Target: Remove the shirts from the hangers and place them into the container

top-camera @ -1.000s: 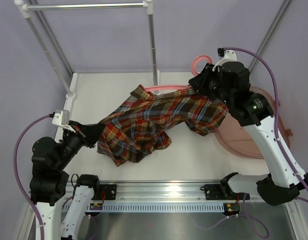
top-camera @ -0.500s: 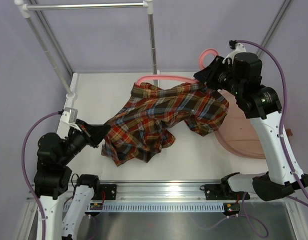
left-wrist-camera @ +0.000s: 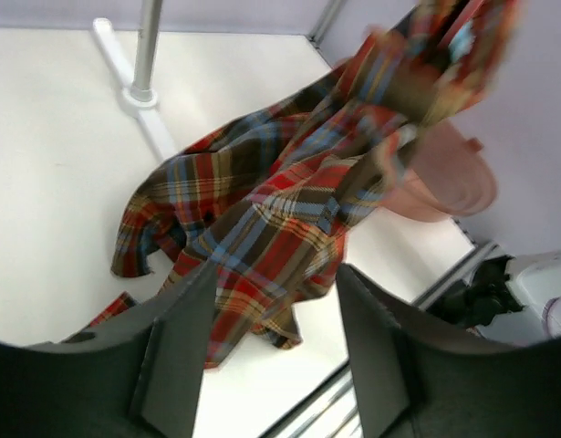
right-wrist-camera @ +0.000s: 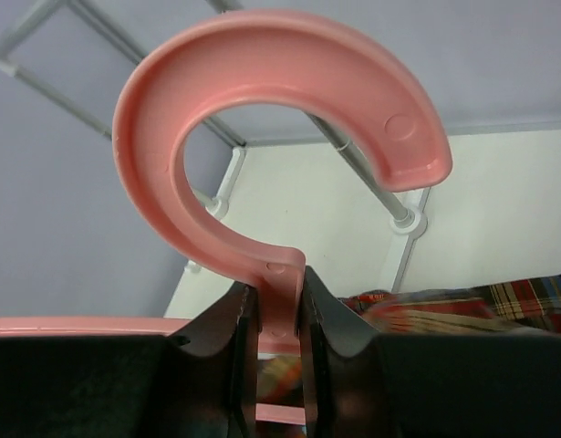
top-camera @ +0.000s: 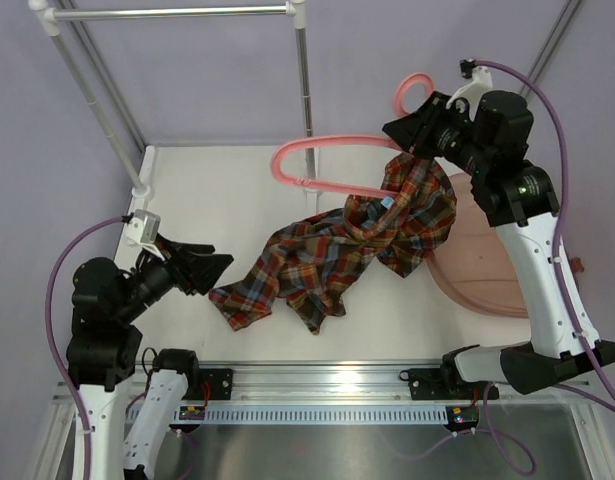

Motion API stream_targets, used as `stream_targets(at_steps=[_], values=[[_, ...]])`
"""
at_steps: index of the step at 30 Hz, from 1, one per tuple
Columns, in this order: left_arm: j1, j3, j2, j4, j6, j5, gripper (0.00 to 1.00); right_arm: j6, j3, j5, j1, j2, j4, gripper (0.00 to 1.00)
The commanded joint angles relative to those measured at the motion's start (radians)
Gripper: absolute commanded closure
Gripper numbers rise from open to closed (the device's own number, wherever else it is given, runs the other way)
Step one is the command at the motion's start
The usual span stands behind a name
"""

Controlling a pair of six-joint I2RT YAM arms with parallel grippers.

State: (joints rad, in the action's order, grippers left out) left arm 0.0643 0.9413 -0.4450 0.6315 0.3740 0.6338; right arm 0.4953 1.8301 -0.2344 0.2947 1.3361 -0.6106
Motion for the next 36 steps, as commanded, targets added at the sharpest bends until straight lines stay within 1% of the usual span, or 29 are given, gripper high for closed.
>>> stream_targets(at_steps=[1, 2, 3, 4, 5, 6, 8, 9, 12, 15, 19, 20, 21, 22, 23, 25, 27, 30, 31, 32, 34, 35, 36], values=[[-0.004, 0.100, -0.055, -0.198, 0.069, 0.133, 0.36, -0.159, -0.055, -0.114, 0.061, 0.008, 0.097, 1.00], [-0.004, 0.141, -0.085, -0.238, 0.098, 0.217, 0.37, -0.205, -0.061, -0.111, 0.104, 0.012, 0.089, 1.00], [-0.003, 0.166, -0.159, -0.295, 0.123, 0.252, 0.38, -0.221, -0.066, -0.085, 0.124, 0.021, 0.075, 1.00], [-0.003, 0.192, -0.194, -0.311, 0.162, 0.277, 0.42, -0.231, -0.063, -0.083, 0.141, 0.031, 0.066, 1.00], [-0.003, 0.252, -0.225, -0.314, 0.163, 0.305, 0.43, -0.247, -0.063, -0.080, 0.158, 0.044, 0.060, 1.00], [0.002, 0.281, -0.251, -0.311, 0.155, 0.306, 0.43, -0.250, -0.061, -0.069, 0.190, 0.051, 0.049, 1.00], [0.005, 0.336, -0.300, -0.279, 0.111, 0.303, 0.42, -0.264, -0.055, -0.071, 0.216, 0.066, 0.041, 1.00], [0.006, 0.390, -0.316, -0.247, 0.096, 0.311, 0.42, -0.264, -0.051, -0.053, 0.234, 0.070, 0.031, 1.00], [0.008, 0.415, -0.351, -0.262, 0.091, 0.348, 0.41, -0.270, -0.046, -0.066, 0.244, 0.083, 0.018, 1.00], [0.020, 0.392, -0.373, -0.303, 0.128, 0.398, 0.40, -0.284, -0.031, -0.077, 0.259, 0.104, 0.000, 1.00], [0.072, 0.353, -0.397, -0.314, 0.112, 0.382, 0.42, -0.296, 0.044, -0.098, 0.302, 0.161, -0.026, 1.00], [0.087, 0.353, -0.397, -0.303, 0.103, 0.368, 0.42, -0.299, 0.067, -0.105, 0.311, 0.161, -0.038, 1.00], [0.118, 0.355, -0.409, -0.291, 0.089, 0.357, 0.42, -0.302, 0.092, -0.103, 0.320, 0.194, -0.063, 1.00], [0.135, 0.358, -0.416, -0.280, 0.066, 0.347, 0.42, -0.305, 0.150, -0.092, 0.333, 0.215, -0.078, 1.00], [0.152, 0.367, -0.422, -0.253, 0.054, 0.315, 0.42, -0.314, 0.181, -0.091, 0.351, 0.251, -0.109, 1.00], [0.186, 0.379, -0.437, -0.222, 0.022, 0.288, 0.43, -0.319, 0.245, -0.074, 0.368, 0.276, -0.130, 1.00], [0.196, 0.386, -0.445, -0.205, 0.013, 0.267, 0.43, -0.319, 0.259, -0.063, 0.379, 0.278, -0.132, 1.00], [0.197, 0.395, -0.449, -0.175, -0.014, 0.248, 0.47, -0.319, 0.259, -0.068, 0.379, 0.264, -0.127, 1.00], [0.198, 0.395, -0.452, -0.173, -0.015, 0.245, 0.49, -0.317, 0.262, -0.068, 0.380, 0.264, -0.130, 1.00], [0.198, 0.396, -0.454, -0.171, -0.017, 0.242, 0.57, -0.319, 0.264, -0.068, 0.380, 0.265, -0.132, 1.00], [0.200, 0.396, -0.457, -0.171, -0.014, 0.241, 0.68, -0.320, 0.268, -0.071, 0.379, 0.267, -0.143, 1.00], [0.203, 0.396, -0.459, -0.168, -0.015, 0.231, 0.78, -0.325, 0.268, -0.074, 0.382, 0.268, -0.144, 1.00], [0.204, 0.398, -0.459, -0.165, -0.018, 0.222, 0.81, -0.327, 0.268, -0.075, 0.382, 0.268, -0.146, 1.00]])
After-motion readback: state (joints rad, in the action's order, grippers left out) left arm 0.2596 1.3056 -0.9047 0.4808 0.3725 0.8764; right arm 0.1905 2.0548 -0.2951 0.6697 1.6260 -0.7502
